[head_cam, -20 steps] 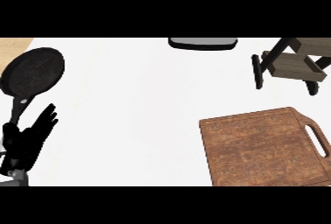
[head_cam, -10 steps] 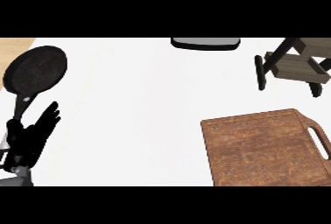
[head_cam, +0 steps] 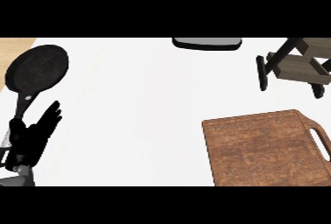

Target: Pick the bell pepper from the cutting board and place it in the tiered basket

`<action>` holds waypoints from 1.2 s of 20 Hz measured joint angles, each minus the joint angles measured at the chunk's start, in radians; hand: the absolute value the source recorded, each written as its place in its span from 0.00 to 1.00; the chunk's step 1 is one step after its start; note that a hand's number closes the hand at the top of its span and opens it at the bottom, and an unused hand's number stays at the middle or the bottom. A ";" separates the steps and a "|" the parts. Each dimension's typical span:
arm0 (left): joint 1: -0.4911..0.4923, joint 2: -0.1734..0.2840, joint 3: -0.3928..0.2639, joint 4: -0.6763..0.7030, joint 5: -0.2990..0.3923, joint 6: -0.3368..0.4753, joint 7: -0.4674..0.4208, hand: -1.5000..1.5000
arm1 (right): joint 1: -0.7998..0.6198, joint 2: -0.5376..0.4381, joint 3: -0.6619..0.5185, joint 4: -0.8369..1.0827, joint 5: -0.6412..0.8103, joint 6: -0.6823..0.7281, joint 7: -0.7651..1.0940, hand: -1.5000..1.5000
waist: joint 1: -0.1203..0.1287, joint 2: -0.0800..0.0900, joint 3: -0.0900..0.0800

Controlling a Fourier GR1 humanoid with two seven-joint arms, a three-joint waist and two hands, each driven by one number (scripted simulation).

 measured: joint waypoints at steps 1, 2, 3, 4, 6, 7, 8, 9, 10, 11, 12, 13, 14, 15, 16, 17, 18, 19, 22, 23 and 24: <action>0.004 -0.003 0.000 -0.001 0.000 0.001 -0.006 0.50 | -0.001 -0.004 0.000 0.022 0.003 0.027 0.011 0.00 | 0.000 0.000 0.000; 0.011 -0.006 -0.002 -0.006 0.000 0.000 -0.012 0.50 | 0.000 -0.008 0.002 0.043 0.009 0.055 0.027 0.00 | 0.002 -0.001 0.000; 0.009 -0.006 -0.001 -0.005 0.000 0.001 -0.011 0.50 | -0.005 -0.007 0.003 0.062 0.013 0.084 0.048 0.00 | 0.001 -0.001 0.000; 0.007 -0.002 0.003 0.000 0.001 -0.001 -0.012 0.50 | -0.001 -0.008 0.003 0.079 0.015 0.101 0.064 0.00 | 0.000 0.000 0.000; 0.003 0.008 0.010 0.004 0.006 -0.011 -0.009 0.50 | -0.003 -0.016 0.006 0.106 0.024 0.133 0.106 0.00 | 0.001 0.001 0.000; -0.002 0.006 0.008 0.006 0.005 -0.010 -0.010 0.50 | -0.002 -0.016 -0.006 0.117 0.017 0.133 0.138 0.00 | 0.003 0.003 0.000; -0.004 0.007 0.007 0.003 0.005 -0.011 0.001 0.50 | -0.007 -0.018 -0.018 0.124 0.008 0.139 0.163 0.00 | 0.003 0.003 0.000; -0.002 0.010 0.011 0.007 0.007 -0.014 -0.002 0.50 | -0.006 -0.020 -0.029 0.129 0.000 0.137 0.177 0.00 | 0.003 0.002 0.000; 0.000 0.006 0.009 0.011 0.004 -0.013 -0.014 0.50 | -0.002 -0.021 -0.043 0.132 -0.012 0.126 0.191 0.00 | 0.004 0.003 0.001; 0.001 0.002 0.007 0.008 0.000 -0.008 -0.016 0.50 | 0.004 -0.030 -0.056 0.133 -0.023 0.113 0.188 0.00 | 0.004 0.003 0.001; -0.001 0.002 0.006 0.006 0.002 -0.010 -0.009 0.50 | 0.004 -0.032 -0.067 0.131 -0.033 0.106 0.189 0.00 | 0.003 0.003 0.002; 0.007 -0.007 0.002 -0.003 -0.001 -0.005 -0.010 0.50 | -0.001 -0.038 -0.078 0.126 -0.041 0.100 0.189 0.00 | 0.003 0.001 0.002; 0.004 -0.008 0.000 -0.010 0.000 -0.004 0.001 0.50 | -0.006 -0.042 -0.089 0.122 -0.052 0.091 0.192 0.00 | 0.004 0.002 0.002; 0.005 -0.007 0.000 -0.009 0.000 -0.006 0.001 0.50 | -0.009 -0.042 -0.105 0.116 -0.065 0.069 0.200 0.00 | 0.005 0.002 0.002; -0.002 -0.004 0.003 -0.005 0.001 -0.007 0.006 0.50 | -0.016 -0.045 -0.123 0.107 -0.081 0.048 0.206 0.00 | 0.003 0.002 0.002; -0.002 -0.003 0.005 0.000 0.001 -0.007 0.002 0.50 | -0.023 -0.055 -0.140 0.100 -0.095 0.030 0.209 0.00 | 0.003 0.002 0.002; 0.001 -0.007 0.001 -0.003 -0.005 -0.002 0.001 0.50 | -0.037 -0.070 -0.158 0.094 -0.110 0.020 0.222 0.00 | 0.002 0.001 0.002; -0.001 -0.007 0.001 -0.004 -0.004 -0.001 0.009 0.50 | -0.042 -0.076 -0.175 0.089 -0.124 0.001 0.240 0.00 | 0.000 0.000 0.001; 0.017 -0.009 0.003 -0.010 -0.003 -0.005 -0.006 0.50 | -0.074 -0.118 -0.224 0.085 -0.161 -0.014 0.301 0.00 | -0.002 -0.003 0.001; 0.018 -0.008 0.006 -0.007 -0.002 -0.005 -0.013 0.50 | -0.081 -0.136 -0.241 0.089 -0.174 -0.015 0.323 0.00 | -0.003 -0.003 0.001; 0.023 -0.004 0.008 -0.013 0.001 -0.010 -0.012 0.50 | -0.090 -0.155 -0.260 0.091 -0.189 -0.015 0.348 0.00 | -0.003 -0.004 0.001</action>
